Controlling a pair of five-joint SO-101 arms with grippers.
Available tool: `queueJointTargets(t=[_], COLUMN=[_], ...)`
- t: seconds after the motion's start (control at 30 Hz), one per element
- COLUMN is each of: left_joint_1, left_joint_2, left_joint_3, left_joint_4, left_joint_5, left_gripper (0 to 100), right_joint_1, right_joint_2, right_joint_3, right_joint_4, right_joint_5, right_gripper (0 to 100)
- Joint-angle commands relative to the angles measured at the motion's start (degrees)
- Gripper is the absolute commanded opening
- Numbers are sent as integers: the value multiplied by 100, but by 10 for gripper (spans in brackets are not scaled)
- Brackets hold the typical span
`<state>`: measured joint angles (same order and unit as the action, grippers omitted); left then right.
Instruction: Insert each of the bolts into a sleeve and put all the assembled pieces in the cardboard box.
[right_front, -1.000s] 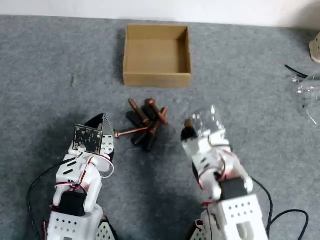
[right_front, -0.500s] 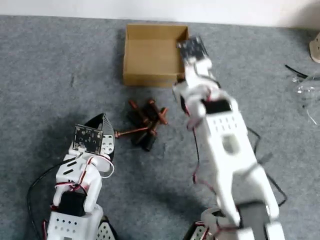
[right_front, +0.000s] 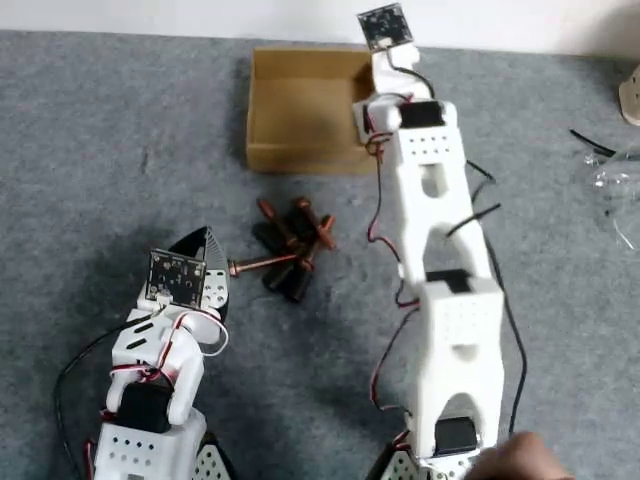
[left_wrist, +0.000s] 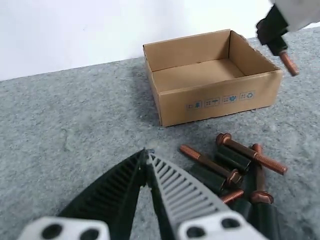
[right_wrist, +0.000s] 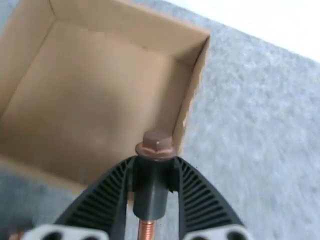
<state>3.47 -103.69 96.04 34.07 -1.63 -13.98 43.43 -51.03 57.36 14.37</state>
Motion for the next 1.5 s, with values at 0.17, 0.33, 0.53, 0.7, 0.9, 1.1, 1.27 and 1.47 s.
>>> queueJointTargets(t=[0.17, 0.33, 0.53, 0.7, 0.9, 1.1, 1.27, 1.47], left_joint_1=[-22, -22, -22, -22, -22, -22, -22, -22], left_joint_2=[-40, -40, -40, -40, -40, -40, -40, -40], left_joint_3=[110, 110, 110, 110, 110, 110, 110, 110], left_joint_4=[-132, -132, -132, -132, -132, -132, -132, -132], left_joint_5=[-44, -44, -44, -44, -44, -44, -44, -44], left_gripper=[11, 11, 11, 11, 11, 11, 11, 11], right_joint_1=[-295, -444, -391, -321, -312, -312, -321, -391], right_joint_2=[1771, 2475, 2712, 2712, 2703, 2703, 2062, 866], right_joint_3=[-3248, -3899, -3960, -3969, -3978, -4892, -5147, -5112], right_joint_4=[-31, -31, 136, 523, 813, 1138, 2255, 3864], right_joint_5=[-35, -26, -26, -26, -26, -53, -53, -62], right_gripper=[3, 3, 4, 130, 282, 282, 282, 282])
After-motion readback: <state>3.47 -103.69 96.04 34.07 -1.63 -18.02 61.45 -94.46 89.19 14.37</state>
